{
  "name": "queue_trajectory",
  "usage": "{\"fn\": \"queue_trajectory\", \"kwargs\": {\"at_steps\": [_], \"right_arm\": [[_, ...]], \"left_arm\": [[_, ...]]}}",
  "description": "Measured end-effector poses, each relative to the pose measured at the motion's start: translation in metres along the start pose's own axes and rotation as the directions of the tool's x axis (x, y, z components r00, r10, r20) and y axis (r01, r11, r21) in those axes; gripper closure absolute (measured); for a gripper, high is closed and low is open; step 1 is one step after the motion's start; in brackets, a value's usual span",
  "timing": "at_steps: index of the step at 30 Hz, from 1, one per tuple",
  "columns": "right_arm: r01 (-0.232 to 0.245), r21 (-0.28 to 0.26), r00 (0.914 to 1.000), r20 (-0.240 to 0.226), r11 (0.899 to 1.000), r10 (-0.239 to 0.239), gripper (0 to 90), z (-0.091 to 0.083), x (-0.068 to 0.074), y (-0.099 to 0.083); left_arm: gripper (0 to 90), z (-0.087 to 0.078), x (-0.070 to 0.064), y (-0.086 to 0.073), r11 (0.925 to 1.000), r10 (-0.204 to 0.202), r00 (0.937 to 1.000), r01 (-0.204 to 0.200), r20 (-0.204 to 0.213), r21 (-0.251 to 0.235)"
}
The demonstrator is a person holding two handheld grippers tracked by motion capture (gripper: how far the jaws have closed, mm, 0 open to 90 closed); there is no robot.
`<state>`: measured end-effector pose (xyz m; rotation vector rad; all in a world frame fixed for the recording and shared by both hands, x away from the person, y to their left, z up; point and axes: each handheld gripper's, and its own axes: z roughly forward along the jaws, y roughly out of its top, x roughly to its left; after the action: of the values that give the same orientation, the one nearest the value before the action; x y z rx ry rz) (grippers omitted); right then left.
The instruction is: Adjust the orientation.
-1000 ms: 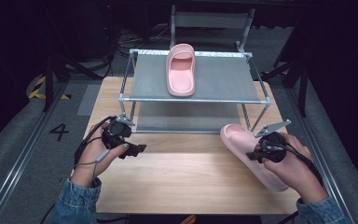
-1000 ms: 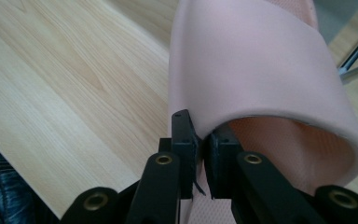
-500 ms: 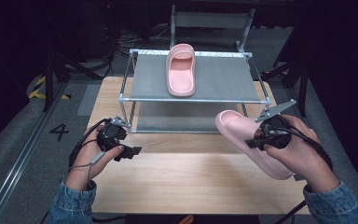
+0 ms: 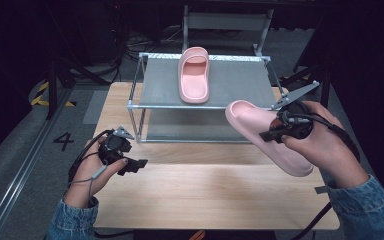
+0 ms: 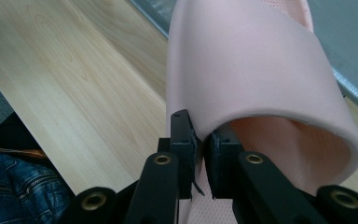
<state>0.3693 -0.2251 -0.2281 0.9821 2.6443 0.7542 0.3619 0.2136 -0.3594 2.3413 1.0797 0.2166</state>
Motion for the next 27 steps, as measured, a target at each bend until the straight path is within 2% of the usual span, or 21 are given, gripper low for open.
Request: {"fn": "queue_trajectory", "kwargs": {"at_steps": [10, 27], "right_arm": [[0.006, -0.007, 1.0, 0.001, 1.0, -0.006, 82.6, -0.004, -0.012, 0.032], [-0.029, -0.032, 0.9993, 0.022, 0.999, 0.029, 82.3, 0.007, -0.046, 0.063]], "left_arm": [[22.7, -0.003, 0.001, -0.01, 0.9998, -0.015, 0.9999, 0.015, -0.003, 0.012], [22.2, -0.007, 0.009, -0.019, 0.9994, -0.032, 0.9994, 0.032, -0.01, 0.014]]}}
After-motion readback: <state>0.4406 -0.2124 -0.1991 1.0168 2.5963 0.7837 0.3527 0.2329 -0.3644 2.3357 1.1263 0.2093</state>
